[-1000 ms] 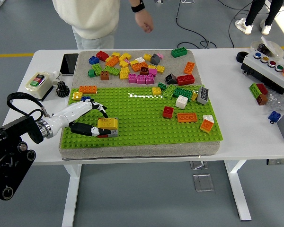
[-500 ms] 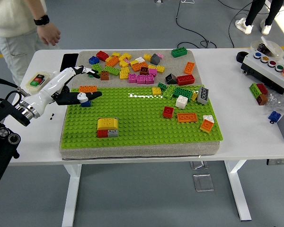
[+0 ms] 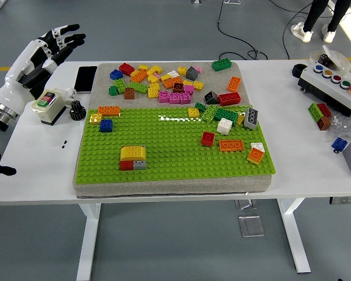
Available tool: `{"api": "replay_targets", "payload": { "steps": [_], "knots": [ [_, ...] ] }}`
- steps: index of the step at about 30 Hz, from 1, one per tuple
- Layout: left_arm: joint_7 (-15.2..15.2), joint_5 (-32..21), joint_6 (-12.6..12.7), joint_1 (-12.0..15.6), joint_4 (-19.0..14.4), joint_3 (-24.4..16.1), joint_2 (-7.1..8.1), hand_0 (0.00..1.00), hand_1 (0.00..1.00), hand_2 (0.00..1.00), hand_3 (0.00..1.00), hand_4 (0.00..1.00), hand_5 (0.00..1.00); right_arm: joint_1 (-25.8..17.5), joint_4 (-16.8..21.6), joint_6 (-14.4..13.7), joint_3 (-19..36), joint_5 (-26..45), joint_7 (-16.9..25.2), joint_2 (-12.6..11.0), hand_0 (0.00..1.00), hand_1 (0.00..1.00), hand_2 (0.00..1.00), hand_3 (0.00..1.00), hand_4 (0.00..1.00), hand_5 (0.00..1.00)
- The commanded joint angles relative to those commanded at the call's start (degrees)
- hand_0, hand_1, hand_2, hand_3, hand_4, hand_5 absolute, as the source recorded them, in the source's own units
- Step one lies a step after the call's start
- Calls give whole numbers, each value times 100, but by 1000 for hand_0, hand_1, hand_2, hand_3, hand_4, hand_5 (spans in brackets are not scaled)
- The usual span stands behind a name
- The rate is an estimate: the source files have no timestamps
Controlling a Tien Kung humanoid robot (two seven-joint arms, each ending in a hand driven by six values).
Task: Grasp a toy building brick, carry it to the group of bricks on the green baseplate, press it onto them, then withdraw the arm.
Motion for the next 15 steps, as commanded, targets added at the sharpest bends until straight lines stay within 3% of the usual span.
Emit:
{"api": "replay_targets", "payload": {
  "steps": [15],
  "knots": [
    [157,-367,-126,47,176,153,359,998,931,906,950,998,877,41,0,-127,-59,-107,-65,82,728,637,683,619,940,487]
  ]
}}
